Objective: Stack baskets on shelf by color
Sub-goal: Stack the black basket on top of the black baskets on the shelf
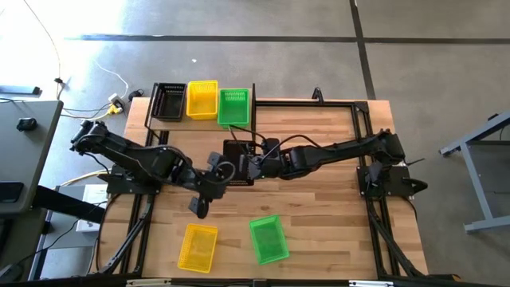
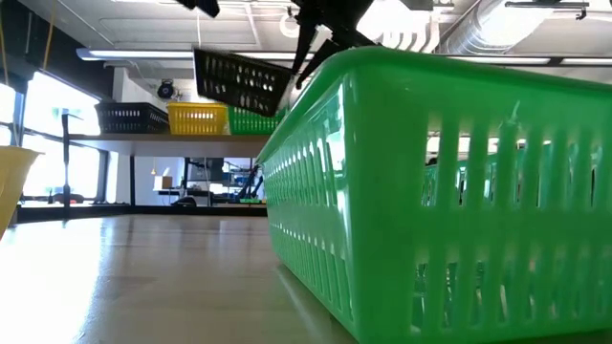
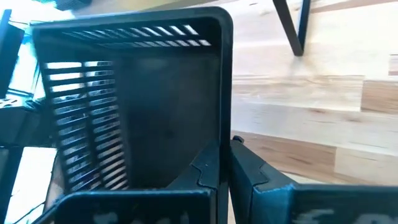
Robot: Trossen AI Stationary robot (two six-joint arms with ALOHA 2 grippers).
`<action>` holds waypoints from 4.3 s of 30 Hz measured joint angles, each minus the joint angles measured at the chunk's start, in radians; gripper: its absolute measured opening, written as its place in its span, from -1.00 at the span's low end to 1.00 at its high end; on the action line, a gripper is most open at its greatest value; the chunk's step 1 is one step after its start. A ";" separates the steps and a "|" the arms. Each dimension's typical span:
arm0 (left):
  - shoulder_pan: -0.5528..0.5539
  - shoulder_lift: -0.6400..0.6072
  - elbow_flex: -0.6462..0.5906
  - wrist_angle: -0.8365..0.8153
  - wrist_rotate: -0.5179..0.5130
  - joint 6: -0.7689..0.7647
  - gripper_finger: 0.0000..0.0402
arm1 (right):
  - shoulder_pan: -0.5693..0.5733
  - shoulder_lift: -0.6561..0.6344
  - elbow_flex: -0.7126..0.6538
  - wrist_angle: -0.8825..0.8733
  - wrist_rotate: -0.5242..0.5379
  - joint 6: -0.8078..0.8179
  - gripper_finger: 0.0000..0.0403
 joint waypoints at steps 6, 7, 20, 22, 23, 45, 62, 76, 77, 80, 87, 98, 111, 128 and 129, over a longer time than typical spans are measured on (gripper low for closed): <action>-0.029 0.058 0.000 -0.003 -0.037 -0.033 -0.33 | 0.000 0.001 0.000 0.003 0.002 0.000 -1.00; -0.033 0.067 0.000 -0.003 -0.053 -0.038 -0.33 | 0.000 0.001 0.000 0.004 0.002 0.000 -1.00; -0.038 0.163 0.000 -0.110 -0.169 -0.106 -0.34 | 0.059 0.001 0.000 0.077 -0.009 -0.007 -1.00; -0.046 0.165 0.000 -0.109 -0.175 -0.105 -0.39 | 0.066 0.001 0.000 0.070 -0.008 0.001 -1.00; -0.046 0.164 0.000 -0.108 -0.176 -0.104 -0.43 | 0.069 0.001 0.000 0.072 -0.008 0.000 -1.00; -0.109 0.151 0.000 -0.152 -0.189 -0.079 -0.99 | 0.067 -0.002 -0.001 0.088 -0.015 -0.059 -0.48; -0.129 -0.078 -0.001 -0.335 -0.210 -0.140 -0.99 | 0.055 -0.131 -0.001 0.134 -0.020 -0.324 -0.33; 0.057 -0.486 -0.001 -0.471 -0.303 -0.009 -1.00 | -0.047 -0.160 -0.001 0.154 -0.161 -0.720 -0.33; 0.076 -0.508 -0.001 -0.475 -0.312 0.011 -1.00 | -0.061 -0.163 -0.001 0.156 -0.186 -0.745 -0.33; 0.136 -0.551 -0.001 -0.476 -0.332 0.084 -1.00 | -0.106 -0.168 -0.001 0.156 -0.239 -0.809 -0.33; 0.292 -0.566 0.007 -0.509 -0.355 0.240 -1.00 | -0.222 -0.168 -0.001 0.161 -0.401 -0.917 -0.33; 0.516 -0.528 0.098 -0.630 -0.289 0.369 -1.00 | -0.361 -0.168 -0.001 0.161 -0.565 -1.076 -0.33; 0.727 -0.364 0.099 -0.675 -0.283 0.464 -1.00 | -0.485 -0.168 -0.001 0.161 -0.741 -1.227 -0.33; 0.933 -0.337 0.099 -0.672 -0.182 0.562 -1.00 | -0.513 -0.167 -0.001 0.127 -0.771 -1.365 -0.33; 0.945 -0.335 0.098 -0.672 -0.180 0.571 -1.00 | -0.513 -0.167 -0.001 0.127 -0.772 -1.364 -0.33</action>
